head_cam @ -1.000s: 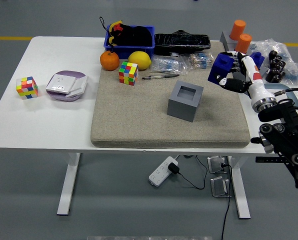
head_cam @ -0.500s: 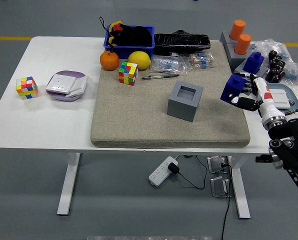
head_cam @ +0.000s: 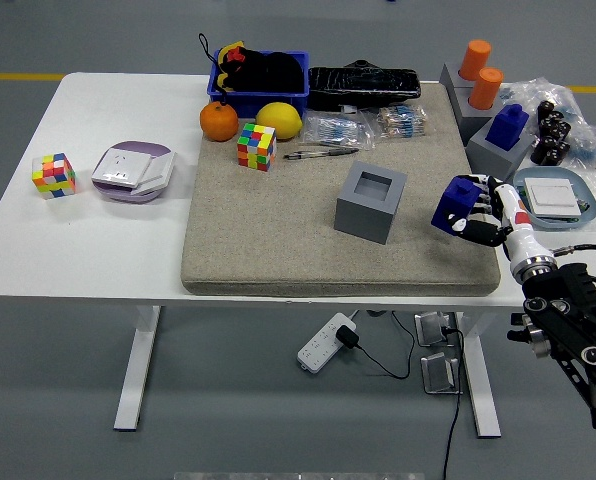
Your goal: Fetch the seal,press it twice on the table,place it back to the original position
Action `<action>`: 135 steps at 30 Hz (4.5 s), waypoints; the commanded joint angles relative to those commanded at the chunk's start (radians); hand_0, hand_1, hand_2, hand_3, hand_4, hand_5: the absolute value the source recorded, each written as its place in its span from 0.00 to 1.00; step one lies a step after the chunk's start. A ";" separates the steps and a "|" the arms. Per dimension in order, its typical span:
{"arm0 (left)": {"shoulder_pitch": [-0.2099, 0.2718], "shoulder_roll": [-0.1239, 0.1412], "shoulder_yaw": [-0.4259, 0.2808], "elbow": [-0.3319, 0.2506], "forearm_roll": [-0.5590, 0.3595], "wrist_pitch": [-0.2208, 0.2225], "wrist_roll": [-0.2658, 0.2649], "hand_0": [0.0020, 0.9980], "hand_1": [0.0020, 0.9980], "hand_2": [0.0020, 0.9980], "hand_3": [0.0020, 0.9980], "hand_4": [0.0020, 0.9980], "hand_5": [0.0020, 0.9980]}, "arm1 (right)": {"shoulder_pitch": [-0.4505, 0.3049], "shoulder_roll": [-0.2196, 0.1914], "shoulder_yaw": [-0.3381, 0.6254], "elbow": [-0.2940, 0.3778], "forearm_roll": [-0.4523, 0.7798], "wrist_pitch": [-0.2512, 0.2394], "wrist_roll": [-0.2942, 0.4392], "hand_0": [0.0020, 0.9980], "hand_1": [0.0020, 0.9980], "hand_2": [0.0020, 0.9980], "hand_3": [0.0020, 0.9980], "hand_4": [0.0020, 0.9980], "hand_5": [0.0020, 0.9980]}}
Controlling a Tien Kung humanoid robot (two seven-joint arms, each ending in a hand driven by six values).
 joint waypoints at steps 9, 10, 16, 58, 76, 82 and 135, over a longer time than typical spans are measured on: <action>-0.001 0.000 0.000 -0.001 0.001 -0.001 -0.001 0.83 0.80 0.76 0.82 0.74 0.34 | -0.001 0.015 -0.033 -0.043 0.023 0.004 0.009 0.51 0.39 0.39 0.40 0.65 0.00; -0.001 0.000 0.000 -0.001 0.001 -0.001 -0.001 0.83 0.80 0.76 0.82 0.74 0.34 | -0.001 0.015 -0.033 -0.044 0.023 0.004 0.009 0.51 0.39 0.39 0.40 0.65 0.00; -0.003 0.000 0.000 0.000 0.002 0.000 -0.001 0.83 0.79 0.76 0.82 0.74 0.34 | 0.001 0.017 -0.061 -0.061 0.041 0.007 0.013 0.51 0.39 0.39 0.40 0.65 0.00; -0.004 0.011 0.011 -0.003 -0.002 -0.003 -0.004 0.83 0.80 0.76 0.82 0.74 0.34 | 0.113 0.018 -0.047 0.154 -0.075 -0.004 -0.040 0.51 0.38 0.39 0.40 0.65 0.00; -0.011 0.009 0.019 -0.002 -0.004 -0.005 -0.002 0.83 0.79 0.76 0.82 0.74 0.34 | 0.187 0.080 -0.127 0.047 -0.016 0.003 -0.021 0.51 0.38 0.39 0.40 0.65 0.00; -0.014 0.010 0.022 -0.002 -0.003 -0.005 -0.002 0.83 0.80 0.76 0.82 0.74 0.34 | 0.201 0.093 -0.146 0.020 -0.003 0.006 -0.016 0.51 0.38 0.39 0.39 0.65 0.00; -0.023 0.011 0.033 -0.003 -0.003 -0.005 -0.003 0.83 0.80 0.76 0.82 0.75 0.34 | 0.250 0.118 -0.238 -0.089 0.051 0.023 -0.011 0.51 0.39 0.40 0.41 0.66 0.00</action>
